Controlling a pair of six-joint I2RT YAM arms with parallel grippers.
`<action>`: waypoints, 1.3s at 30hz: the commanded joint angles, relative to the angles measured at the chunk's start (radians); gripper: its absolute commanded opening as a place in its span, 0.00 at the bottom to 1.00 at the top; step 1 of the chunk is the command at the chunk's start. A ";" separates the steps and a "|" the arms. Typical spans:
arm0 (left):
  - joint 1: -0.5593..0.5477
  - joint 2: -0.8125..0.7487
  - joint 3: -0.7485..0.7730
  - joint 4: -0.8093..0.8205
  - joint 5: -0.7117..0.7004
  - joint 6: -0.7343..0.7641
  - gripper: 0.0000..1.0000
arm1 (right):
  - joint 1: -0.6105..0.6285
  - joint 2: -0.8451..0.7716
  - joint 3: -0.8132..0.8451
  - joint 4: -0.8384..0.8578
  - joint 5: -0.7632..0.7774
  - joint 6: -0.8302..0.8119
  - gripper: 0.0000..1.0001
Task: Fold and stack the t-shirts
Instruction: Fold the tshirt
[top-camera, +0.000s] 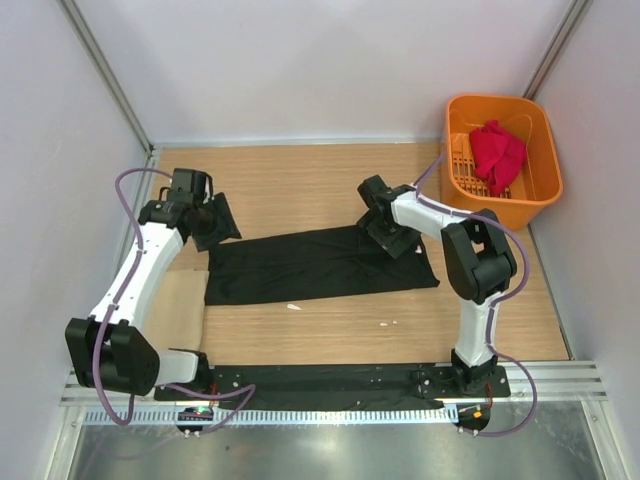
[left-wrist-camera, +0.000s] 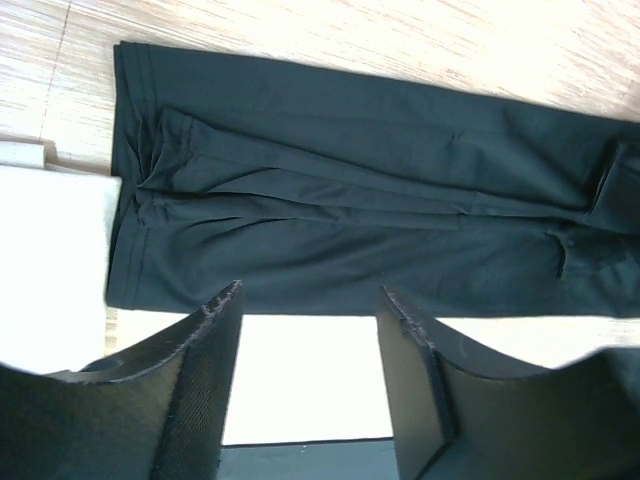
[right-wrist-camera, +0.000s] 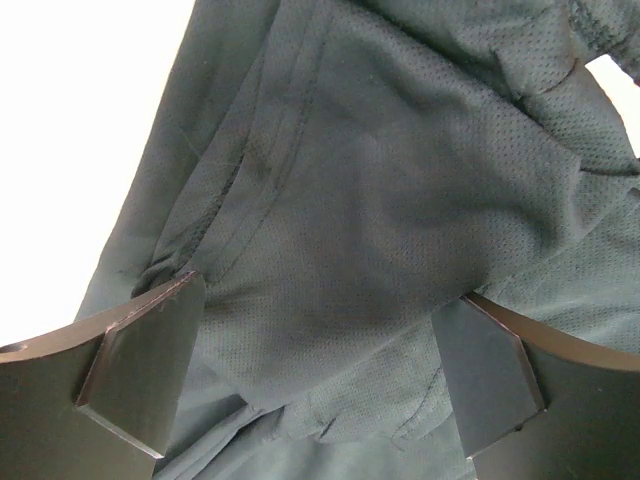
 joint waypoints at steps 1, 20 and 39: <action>0.002 -0.035 -0.002 -0.010 0.003 0.023 0.59 | 0.001 0.051 0.035 0.011 0.050 0.015 1.00; -0.136 0.306 0.160 -0.017 0.066 0.100 0.91 | -0.010 0.453 0.920 0.166 0.112 -0.948 1.00; -0.288 0.748 0.307 -0.090 0.035 0.151 0.86 | -0.012 -0.217 0.275 0.107 -0.005 -0.885 1.00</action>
